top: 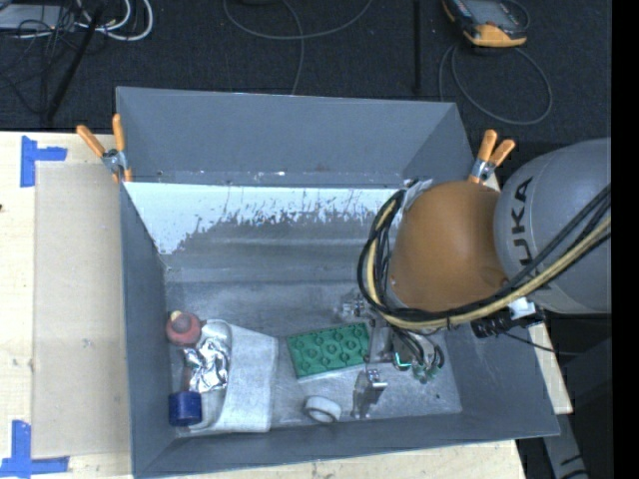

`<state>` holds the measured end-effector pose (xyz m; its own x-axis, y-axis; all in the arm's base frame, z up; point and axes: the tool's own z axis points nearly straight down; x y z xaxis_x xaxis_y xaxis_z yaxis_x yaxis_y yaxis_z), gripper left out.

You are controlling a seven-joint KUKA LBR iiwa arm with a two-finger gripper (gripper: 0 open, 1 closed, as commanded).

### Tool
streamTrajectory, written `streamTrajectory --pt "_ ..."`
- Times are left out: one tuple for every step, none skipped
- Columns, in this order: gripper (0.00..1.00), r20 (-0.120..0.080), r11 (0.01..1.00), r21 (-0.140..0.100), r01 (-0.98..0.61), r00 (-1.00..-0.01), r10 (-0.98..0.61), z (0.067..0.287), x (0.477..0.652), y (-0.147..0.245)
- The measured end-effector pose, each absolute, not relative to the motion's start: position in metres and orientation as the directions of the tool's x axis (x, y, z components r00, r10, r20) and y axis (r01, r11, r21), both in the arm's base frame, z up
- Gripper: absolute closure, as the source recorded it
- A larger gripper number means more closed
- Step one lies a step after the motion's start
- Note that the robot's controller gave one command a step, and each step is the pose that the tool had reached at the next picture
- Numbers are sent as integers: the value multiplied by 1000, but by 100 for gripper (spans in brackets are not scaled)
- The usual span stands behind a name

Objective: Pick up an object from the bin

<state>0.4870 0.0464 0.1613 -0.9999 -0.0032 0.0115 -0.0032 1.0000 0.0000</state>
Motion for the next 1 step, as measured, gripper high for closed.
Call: streamTrajectory --pt "0 -6 998 1 -62 -998 -62 68 547 32"
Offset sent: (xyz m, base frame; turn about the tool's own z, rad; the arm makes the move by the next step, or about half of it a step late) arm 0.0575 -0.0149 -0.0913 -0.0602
